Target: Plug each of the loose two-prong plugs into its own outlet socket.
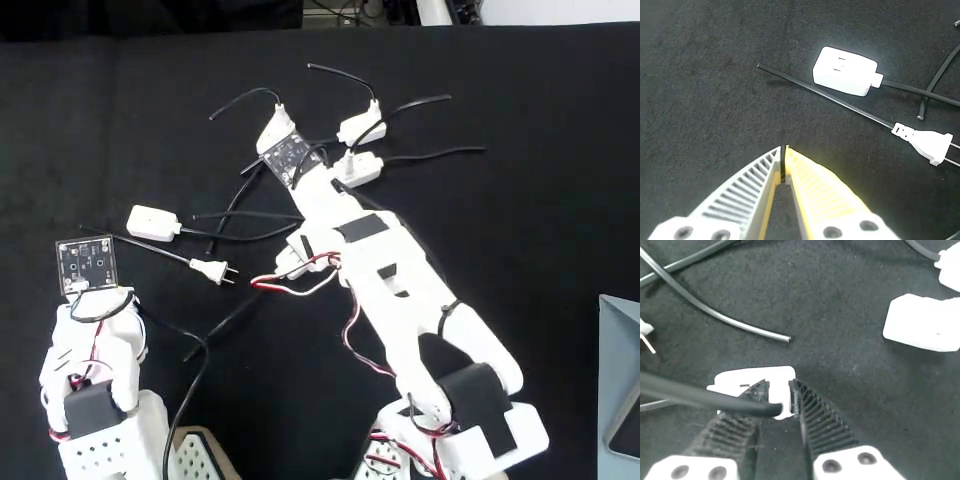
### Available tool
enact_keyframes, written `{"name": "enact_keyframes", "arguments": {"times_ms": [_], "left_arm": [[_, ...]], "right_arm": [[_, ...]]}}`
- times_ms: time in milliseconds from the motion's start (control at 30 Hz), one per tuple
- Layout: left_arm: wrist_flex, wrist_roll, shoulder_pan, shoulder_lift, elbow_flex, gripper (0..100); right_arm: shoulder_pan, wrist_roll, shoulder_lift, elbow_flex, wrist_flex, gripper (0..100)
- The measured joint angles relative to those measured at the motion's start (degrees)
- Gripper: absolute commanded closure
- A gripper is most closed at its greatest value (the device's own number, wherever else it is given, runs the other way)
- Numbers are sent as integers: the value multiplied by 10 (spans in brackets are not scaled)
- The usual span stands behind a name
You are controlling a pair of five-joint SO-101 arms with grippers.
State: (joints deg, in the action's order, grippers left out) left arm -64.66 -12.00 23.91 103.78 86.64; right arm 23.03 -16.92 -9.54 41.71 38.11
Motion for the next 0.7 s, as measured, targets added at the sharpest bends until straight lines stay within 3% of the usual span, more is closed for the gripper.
{"name": "enact_keyframes", "arguments": {"times_ms": [267,367,433,533,700], "left_arm": [[0,0,0,0,0,965],[0,0,0,0,0,872],[0,0,0,0,0,787],[0,0,0,1,14,738],[0,0,-36,1,17,740]], "right_arm": [[-4,0,63,-3,-36,986],[-7,1,80,-14,-47,958],[-7,1,81,-15,-47,871],[-7,1,76,-22,-11,772],[-12,0,9,-45,121,772]]}}
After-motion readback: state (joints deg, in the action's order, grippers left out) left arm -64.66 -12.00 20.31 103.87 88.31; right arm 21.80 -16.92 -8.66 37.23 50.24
